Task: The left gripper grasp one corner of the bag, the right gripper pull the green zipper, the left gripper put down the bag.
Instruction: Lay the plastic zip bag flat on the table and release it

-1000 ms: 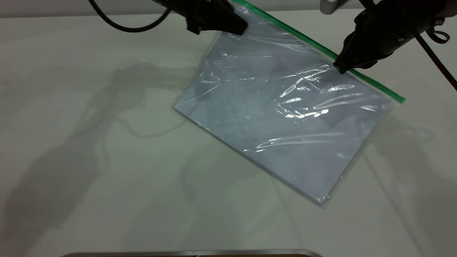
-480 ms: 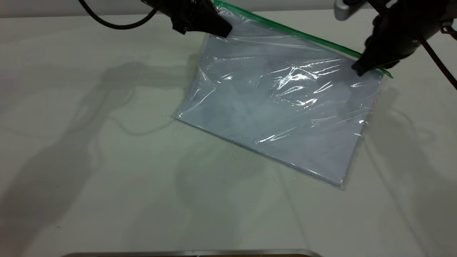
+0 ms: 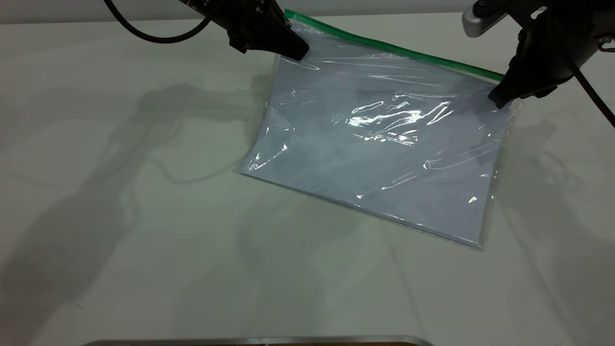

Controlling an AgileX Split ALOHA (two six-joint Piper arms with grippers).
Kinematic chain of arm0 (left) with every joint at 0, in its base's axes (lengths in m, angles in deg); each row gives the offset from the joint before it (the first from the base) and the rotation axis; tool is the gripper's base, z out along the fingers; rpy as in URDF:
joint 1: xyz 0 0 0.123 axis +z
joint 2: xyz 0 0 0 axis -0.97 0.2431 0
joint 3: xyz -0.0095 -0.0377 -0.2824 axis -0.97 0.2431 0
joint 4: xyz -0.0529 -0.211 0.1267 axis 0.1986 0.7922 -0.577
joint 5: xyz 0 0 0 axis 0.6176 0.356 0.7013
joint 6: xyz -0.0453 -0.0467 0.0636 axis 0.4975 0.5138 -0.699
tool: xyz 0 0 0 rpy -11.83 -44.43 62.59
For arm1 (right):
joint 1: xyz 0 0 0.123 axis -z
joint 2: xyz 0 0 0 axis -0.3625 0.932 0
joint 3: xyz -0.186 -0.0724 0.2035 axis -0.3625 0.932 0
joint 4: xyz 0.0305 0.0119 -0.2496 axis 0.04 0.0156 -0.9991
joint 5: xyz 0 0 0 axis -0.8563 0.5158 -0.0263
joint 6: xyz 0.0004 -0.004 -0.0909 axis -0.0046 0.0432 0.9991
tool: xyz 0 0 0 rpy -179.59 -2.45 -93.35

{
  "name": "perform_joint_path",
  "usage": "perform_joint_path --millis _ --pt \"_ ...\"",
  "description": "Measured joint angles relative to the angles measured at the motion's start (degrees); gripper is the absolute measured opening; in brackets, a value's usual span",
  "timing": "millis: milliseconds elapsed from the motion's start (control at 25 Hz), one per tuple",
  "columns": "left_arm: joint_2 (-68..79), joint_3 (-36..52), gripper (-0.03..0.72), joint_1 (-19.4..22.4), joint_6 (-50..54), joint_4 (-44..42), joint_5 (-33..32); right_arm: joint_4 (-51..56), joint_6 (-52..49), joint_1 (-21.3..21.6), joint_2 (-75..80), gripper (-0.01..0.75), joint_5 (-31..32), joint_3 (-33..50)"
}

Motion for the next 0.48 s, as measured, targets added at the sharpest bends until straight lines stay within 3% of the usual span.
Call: perform_joint_path --millis 120,240,480 --pt "0.0 0.0 0.069 -0.1 0.1 -0.1 0.0 0.0 0.0 0.0 0.0 0.073 -0.2 0.0" --pt "0.0 0.0 0.117 -0.1 1.1 -2.0 0.1 0.5 -0.2 0.1 0.2 0.162 -3.2 0.0" --pt "0.0 0.0 0.355 -0.3 2.5 -3.8 0.8 1.1 -0.8 1.1 0.4 0.407 -8.1 0.0"
